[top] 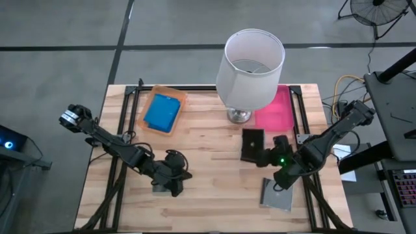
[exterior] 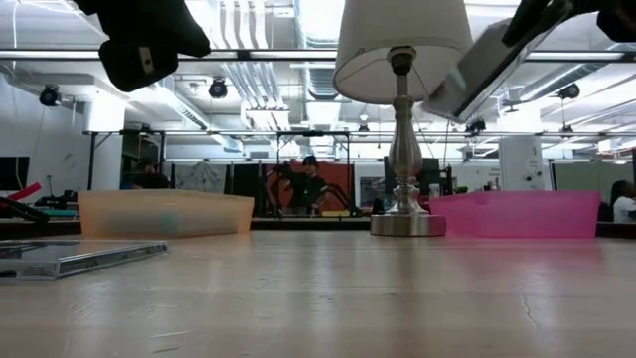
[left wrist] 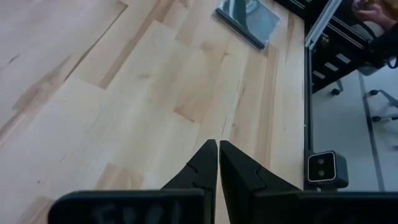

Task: Pick & place jewel cases by type
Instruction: Put the middle black cd case into the pink bin

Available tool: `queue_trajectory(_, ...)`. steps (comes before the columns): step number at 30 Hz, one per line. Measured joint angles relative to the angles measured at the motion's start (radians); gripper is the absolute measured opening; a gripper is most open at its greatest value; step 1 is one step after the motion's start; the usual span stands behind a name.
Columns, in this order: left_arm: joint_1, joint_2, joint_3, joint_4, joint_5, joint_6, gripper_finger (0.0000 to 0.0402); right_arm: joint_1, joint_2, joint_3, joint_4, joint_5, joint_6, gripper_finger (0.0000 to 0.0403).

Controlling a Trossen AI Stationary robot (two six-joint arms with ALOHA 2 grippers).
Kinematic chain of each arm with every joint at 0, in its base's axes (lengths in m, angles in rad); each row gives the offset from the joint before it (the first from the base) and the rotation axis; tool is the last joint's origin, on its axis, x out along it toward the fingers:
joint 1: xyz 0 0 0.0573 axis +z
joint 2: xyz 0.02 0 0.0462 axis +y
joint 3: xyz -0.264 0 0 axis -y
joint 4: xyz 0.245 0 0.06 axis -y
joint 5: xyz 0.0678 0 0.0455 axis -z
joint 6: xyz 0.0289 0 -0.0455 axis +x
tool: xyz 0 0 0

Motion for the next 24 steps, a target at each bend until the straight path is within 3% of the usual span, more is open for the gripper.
queue_trajectory(4,0.000,0.000,-0.002,-0.001,0.000,0.001,0.0000,0.000,0.004,0.000,-0.066,0.042,0.091,0.0016)
queue_trajectory(9,0.000,-0.001,-0.006,0.009,0.006,0.029,0.0000,0.000,0.003,0.000,-0.027,0.051,0.041,0.0016)
queue_trajectory(14,0.028,-0.002,0.047,0.053,0.047,0.093,0.0000,0.026,0.004,0.020,0.151,0.051,-0.200,0.0016)
queue_trajectory(19,0.051,-0.002,0.145,0.093,0.069,0.165,0.0000,0.090,0.004,0.123,0.282,0.090,-0.478,0.0016)
queue_trajectory(24,0.055,-0.005,0.261,0.136,0.019,0.252,0.0000,0.189,0.004,0.266,0.291,0.337,-0.698,0.0016)
